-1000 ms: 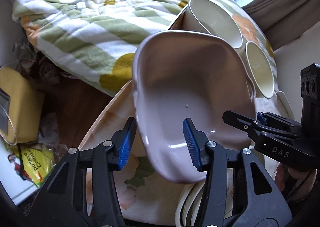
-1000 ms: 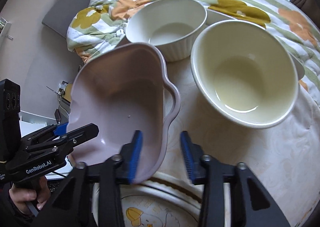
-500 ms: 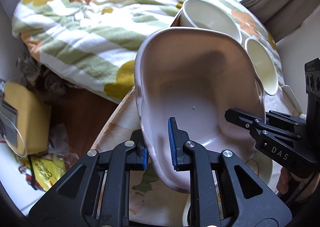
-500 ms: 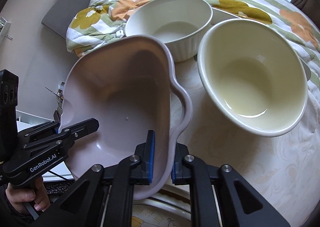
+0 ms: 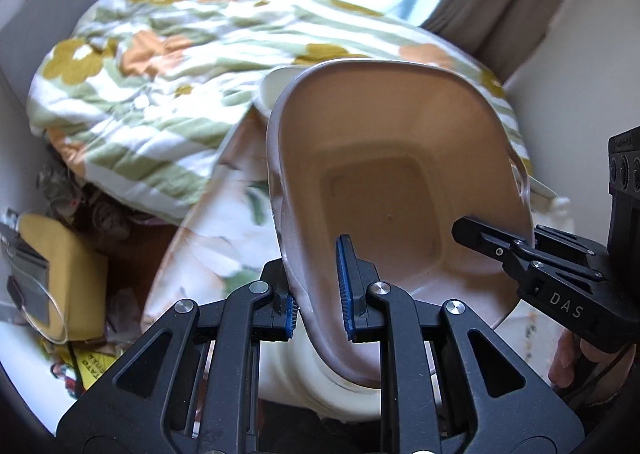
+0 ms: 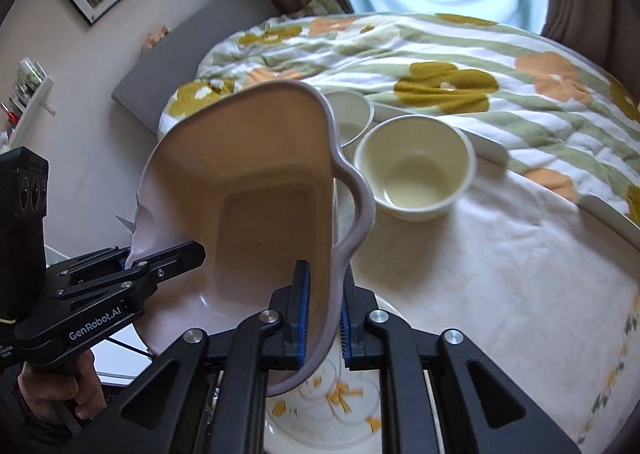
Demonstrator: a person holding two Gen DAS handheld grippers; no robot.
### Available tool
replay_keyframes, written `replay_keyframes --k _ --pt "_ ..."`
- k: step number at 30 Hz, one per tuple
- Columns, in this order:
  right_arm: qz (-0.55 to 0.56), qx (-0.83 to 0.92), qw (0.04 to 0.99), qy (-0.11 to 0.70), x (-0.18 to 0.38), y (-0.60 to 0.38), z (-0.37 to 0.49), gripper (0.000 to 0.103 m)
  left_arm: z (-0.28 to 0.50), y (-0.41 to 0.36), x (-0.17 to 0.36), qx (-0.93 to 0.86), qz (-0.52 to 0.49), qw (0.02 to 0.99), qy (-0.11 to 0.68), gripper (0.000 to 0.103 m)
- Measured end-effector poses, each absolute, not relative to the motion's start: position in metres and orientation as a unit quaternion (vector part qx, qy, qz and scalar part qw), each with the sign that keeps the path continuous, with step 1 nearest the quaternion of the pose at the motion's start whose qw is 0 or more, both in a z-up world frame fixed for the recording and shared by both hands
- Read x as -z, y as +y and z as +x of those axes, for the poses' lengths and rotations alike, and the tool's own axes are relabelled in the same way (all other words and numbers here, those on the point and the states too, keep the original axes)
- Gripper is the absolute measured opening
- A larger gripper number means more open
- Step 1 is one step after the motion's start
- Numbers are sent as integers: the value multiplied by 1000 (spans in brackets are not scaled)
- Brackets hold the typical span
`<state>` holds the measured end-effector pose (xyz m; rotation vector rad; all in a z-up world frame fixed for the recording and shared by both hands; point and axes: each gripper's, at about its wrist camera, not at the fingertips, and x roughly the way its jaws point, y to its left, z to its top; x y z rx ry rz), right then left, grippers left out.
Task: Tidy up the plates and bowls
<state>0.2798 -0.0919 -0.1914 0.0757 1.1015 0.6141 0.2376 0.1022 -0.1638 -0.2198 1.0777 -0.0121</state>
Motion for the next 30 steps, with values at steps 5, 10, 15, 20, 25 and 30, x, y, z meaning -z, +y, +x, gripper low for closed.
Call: replay_keyframes --k 5,10,15,20,25,30 --pt "46 -253 830 495 170 -154 236 12 212 38 147 50 -92 856 507 15" --pt "68 -202 841 497 171 -220 202 12 194 -34 152 103 -79 846 517 15" --pt "88 -140 847 506 176 -277 178 12 189 -96 170 160 -80 825 536 15" --pt "107 -86 839 527 200 -328 168 12 196 -153 207 201 -67 793 571 15" --pt "131 -50 823 550 236 -360 168 12 202 -193 248 218 -49 770 598 15" --pt "151 -35 814 560 266 -375 166 12 202 -214 279 220 -30 760 611 15"
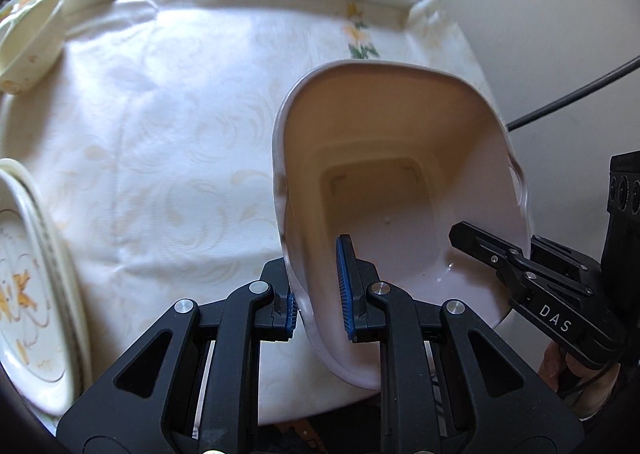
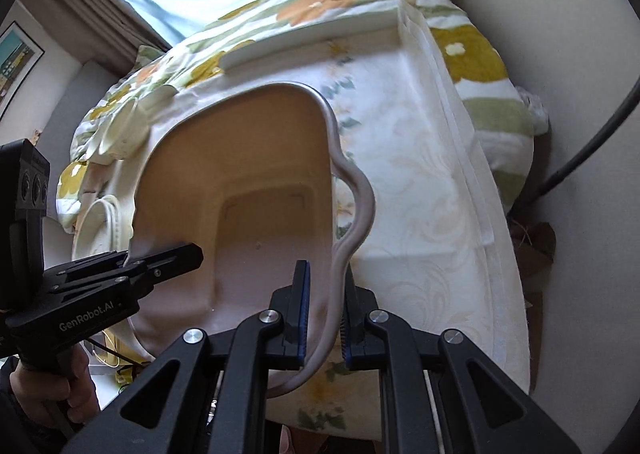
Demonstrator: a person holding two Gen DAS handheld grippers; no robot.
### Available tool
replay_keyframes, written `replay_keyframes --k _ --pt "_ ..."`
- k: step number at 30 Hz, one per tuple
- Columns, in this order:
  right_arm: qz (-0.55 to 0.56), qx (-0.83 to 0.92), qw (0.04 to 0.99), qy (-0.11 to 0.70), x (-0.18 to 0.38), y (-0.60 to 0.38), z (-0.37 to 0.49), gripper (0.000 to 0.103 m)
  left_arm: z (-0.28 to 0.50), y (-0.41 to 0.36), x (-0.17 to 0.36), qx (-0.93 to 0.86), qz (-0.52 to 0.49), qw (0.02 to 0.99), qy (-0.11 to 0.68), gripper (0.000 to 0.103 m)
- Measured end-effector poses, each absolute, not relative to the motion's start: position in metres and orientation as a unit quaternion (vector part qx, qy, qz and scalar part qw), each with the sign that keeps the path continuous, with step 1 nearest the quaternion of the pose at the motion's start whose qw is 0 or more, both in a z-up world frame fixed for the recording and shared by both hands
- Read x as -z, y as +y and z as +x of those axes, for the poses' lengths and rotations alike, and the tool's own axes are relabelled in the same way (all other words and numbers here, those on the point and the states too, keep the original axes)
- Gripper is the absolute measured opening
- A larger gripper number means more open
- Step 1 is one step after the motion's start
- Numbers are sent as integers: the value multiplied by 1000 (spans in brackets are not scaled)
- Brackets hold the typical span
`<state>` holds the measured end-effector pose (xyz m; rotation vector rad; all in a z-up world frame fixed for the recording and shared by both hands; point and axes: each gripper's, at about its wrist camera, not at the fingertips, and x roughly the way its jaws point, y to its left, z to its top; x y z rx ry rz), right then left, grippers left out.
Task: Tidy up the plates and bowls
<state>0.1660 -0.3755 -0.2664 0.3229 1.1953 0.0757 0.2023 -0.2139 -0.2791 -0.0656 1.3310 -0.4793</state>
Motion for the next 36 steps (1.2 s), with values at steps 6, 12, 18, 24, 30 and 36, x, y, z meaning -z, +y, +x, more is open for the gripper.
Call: replay_keyframes --k 6,12,18,24,30,36 --pt "167 -30 811 560 284 -383 156 12 204 -222 292 216 -13 760 612 15" --pt "177 -33 810 557 291 -387 156 12 203 -228 291 206 9 769 605 15" --pt "215 -29 803 555 294 -397 159 26 208 -230 284 195 28 785 587 75" --pt "234 -8 814 531 282 -409 152 53 204 -220 271 186 30 796 575 81" --pt "203 -6 840 504 232 -408 146 53 187 -188 226 163 13 817 552 81" --pt "150 -73 871 462 167 -370 157 53 169 -128 161 114 -8 854 508 81"
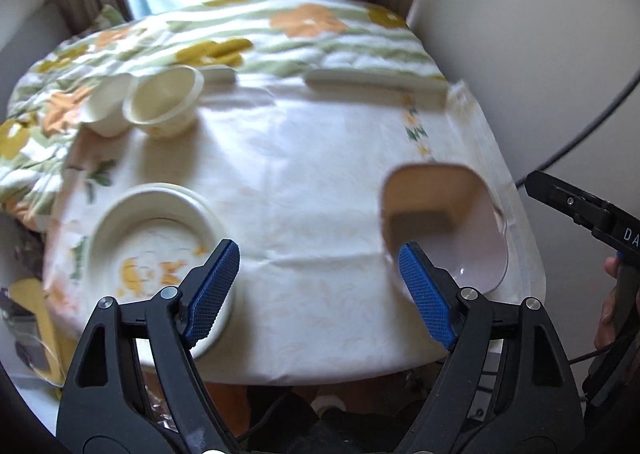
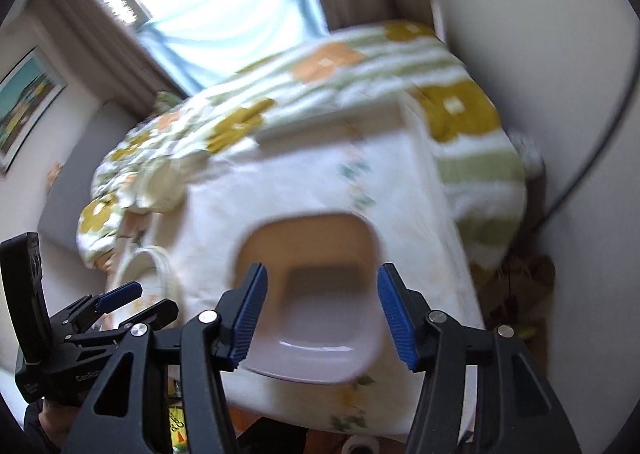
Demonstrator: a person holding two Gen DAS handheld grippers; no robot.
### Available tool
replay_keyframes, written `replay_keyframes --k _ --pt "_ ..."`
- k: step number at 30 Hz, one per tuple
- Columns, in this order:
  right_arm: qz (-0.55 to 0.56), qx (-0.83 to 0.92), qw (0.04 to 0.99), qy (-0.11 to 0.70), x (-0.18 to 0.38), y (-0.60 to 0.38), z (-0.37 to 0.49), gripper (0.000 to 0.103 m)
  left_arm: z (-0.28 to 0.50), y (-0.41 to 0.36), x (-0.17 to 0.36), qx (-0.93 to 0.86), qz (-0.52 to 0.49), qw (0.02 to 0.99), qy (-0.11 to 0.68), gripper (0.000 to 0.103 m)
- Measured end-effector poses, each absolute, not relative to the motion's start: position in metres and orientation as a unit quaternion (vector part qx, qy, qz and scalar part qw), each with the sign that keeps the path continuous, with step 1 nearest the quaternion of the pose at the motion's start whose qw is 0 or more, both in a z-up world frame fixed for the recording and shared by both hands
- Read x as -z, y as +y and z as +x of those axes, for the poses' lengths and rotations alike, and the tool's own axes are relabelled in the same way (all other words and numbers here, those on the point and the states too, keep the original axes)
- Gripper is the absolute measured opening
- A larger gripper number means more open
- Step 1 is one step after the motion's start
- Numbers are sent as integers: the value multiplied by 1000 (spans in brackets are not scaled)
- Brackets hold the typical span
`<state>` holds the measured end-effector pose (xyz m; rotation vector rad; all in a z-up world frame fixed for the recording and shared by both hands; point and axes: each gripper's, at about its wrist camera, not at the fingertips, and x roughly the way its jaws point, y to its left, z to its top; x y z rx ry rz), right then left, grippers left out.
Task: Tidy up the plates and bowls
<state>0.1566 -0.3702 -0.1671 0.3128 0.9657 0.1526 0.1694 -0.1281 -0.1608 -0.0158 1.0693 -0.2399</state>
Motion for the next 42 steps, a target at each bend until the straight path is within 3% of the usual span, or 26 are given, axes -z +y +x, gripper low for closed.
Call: replay_keyframes --k 2,3,4,5,6,12,17,26,32,36,40,42 --pt "133 -106 881 442 149 -350 164 54 170 -102 139 97 -24 865 491 84" --pt "124 -116 883 438 142 -341 170 66 173 -91 131 87 -30 871 484 88" --pt "114 -127 885 433 134 -329 177 76 178 -76 121 70 -36 877 474 99" --pt "109 -138 887 426 129 -319 183 94 183 -65 116 55 -38 882 466 103" --pt "107 -152 890 417 123 -308 191 101 190 -53 112 42 -42 887 458 103" --pt "81 -187 879 432 110 -243 251 101 241 30 103 20 -105 881 461 103" --pt "77 -177 870 454 118 -196 304 101 292 86 126 15 -148 857 493 103" --pt "68 -162 825 537 183 -132 388 101 374 122 190 40 -157 814 558 99" --pt "70 -148 796 582 229 -113 418 84 409 118 232 52 -160 789 590 75" --pt "77 -144 776 609 257 -107 434 62 425 108 256 62 -155 776 608 59" --pt "86 -144 762 625 276 -102 442 54 437 96 276 70 -151 764 623 44" --pt "89 -146 756 632 282 -101 445 44 441 93 283 71 -149 760 628 37"
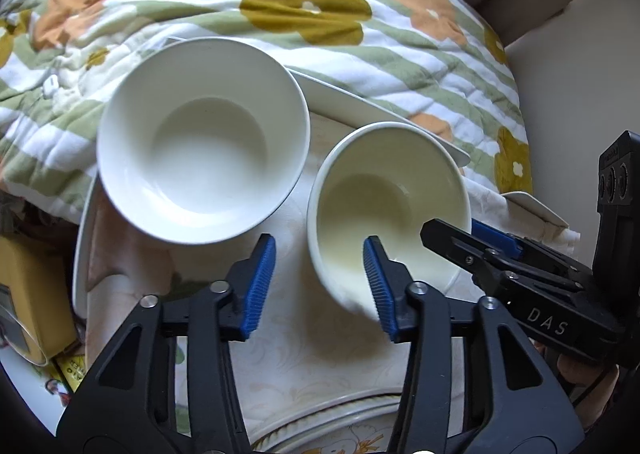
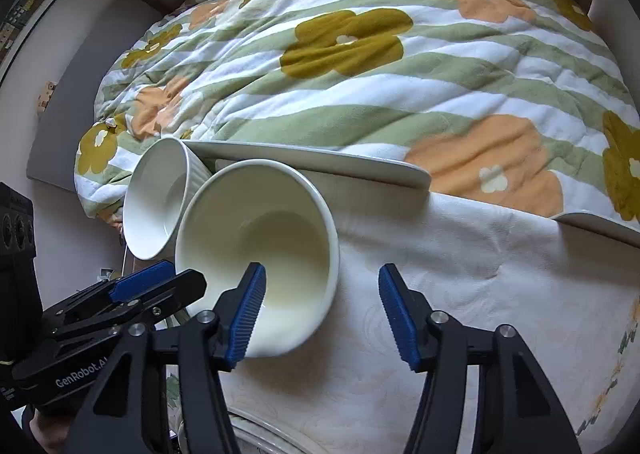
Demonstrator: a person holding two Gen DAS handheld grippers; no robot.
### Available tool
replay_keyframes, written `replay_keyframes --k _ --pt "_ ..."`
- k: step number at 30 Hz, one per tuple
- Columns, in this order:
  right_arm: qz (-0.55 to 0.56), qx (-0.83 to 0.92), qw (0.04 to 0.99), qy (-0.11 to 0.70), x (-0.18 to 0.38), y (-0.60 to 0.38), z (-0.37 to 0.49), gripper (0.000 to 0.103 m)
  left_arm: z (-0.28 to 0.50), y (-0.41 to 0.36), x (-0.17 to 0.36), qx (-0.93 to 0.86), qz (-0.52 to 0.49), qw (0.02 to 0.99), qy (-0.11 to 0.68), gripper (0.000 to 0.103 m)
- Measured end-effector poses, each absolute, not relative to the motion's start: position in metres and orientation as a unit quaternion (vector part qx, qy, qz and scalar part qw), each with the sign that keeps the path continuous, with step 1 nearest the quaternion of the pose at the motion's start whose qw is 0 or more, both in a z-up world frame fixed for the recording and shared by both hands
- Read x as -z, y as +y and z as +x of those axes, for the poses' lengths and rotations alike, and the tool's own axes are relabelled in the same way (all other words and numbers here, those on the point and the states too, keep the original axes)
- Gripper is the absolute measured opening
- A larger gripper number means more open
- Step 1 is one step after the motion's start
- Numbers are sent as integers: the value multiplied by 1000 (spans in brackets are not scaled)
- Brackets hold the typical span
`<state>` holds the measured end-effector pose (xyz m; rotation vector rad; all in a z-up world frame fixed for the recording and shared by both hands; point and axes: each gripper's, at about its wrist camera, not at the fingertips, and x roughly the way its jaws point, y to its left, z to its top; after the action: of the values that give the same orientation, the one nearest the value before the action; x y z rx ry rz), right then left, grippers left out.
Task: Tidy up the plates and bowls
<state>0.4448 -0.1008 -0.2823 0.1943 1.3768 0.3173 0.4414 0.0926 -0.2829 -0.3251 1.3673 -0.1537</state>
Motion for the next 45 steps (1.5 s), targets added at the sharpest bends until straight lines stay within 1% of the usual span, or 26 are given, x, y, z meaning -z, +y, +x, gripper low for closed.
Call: replay_keyframes --k 1,2,3,4,5,6,8,19,28,37,45 --pt "91 -146 754 634 285 -100 446 42 443 91 285 70 -149 761 628 33" --pt "92 -146 752 636 287 -100 447 35 444 91 287 69 -149 761 628 27" --pt "93 -146 750 638 289 -100 447 32 445 90 289 68 -150 760 628 23" --pt "95 -144 748 640 291 -100 448 31 445 89 291 69 -151 759 629 16" --pt "97 -144 747 642 293 -101 448 26 446 88 292 69 -150 759 630 14" --pt "101 -145 745 643 294 -101 449 17 447 87 293 66 -146 761 629 12" --pt "100 -142 745 644 295 -100 448 14 448 87 294 63 -142 762 628 10" --pt "100 -142 757 630 286 -100 444 14 443 83 280 64 -120 776 615 10" --pt "110 -134 783 598 246 -116 425 14 425 69 234 87 -115 801 581 10" --pt "123 -126 817 549 193 -161 381 14 380 17 182 112 -103 822 548 10" --pt "131 -130 834 520 164 -231 317 14 313 -60 144 122 -88 838 525 10"
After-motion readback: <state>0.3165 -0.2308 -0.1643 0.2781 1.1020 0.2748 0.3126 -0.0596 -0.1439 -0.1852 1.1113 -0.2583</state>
